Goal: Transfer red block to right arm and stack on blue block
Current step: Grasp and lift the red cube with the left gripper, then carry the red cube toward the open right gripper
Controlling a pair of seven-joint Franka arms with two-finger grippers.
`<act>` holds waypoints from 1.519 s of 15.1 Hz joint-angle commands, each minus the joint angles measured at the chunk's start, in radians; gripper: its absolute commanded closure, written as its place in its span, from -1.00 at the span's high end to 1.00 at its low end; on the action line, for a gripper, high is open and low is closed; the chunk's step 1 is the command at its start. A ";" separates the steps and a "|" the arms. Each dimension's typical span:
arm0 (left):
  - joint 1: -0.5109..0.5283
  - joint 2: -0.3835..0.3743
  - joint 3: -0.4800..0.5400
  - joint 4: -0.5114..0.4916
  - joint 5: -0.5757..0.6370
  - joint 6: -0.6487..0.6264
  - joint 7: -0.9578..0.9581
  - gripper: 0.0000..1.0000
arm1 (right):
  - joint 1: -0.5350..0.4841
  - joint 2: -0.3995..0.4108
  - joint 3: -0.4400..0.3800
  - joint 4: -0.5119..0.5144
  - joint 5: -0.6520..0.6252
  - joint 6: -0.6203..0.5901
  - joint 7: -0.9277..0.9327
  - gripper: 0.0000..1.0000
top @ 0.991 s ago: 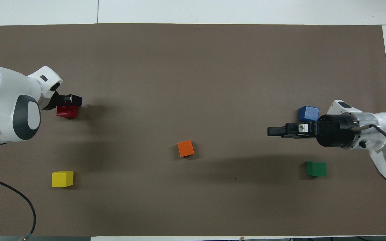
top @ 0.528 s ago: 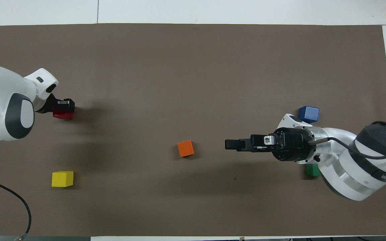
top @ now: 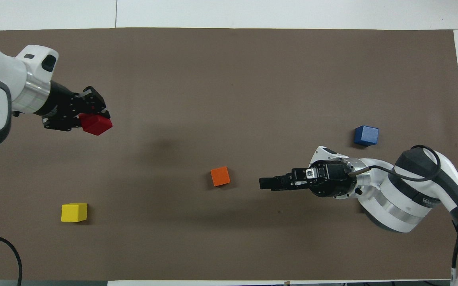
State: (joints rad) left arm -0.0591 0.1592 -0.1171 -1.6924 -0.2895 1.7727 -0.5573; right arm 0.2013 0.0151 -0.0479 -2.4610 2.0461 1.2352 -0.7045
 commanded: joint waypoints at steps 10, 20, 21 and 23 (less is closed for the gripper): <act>-0.168 -0.069 -0.154 -0.015 -0.374 0.145 -0.918 -1.00 | 0.023 0.124 0.002 0.019 0.029 -0.089 -0.145 1.00; -0.306 -0.102 -0.170 -0.096 -0.402 0.275 -1.397 -1.00 | 0.059 0.284 0.005 0.112 0.031 -0.109 -0.276 1.00; -0.307 -0.105 -0.170 -0.108 -0.402 0.277 -1.397 -1.00 | 0.058 0.284 0.005 0.115 0.032 -0.111 -0.261 1.00; -0.318 -0.122 -0.170 -0.142 -0.402 0.300 -1.395 -1.00 | 0.058 0.284 0.005 0.125 0.042 -0.112 -0.253 1.00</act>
State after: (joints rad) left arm -0.3617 0.0937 -0.2983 -1.7613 -0.6664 2.0320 -1.9398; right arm 0.2596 0.2936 -0.0455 -2.3553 2.0601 1.1372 -0.9671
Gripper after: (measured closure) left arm 0.458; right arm 0.000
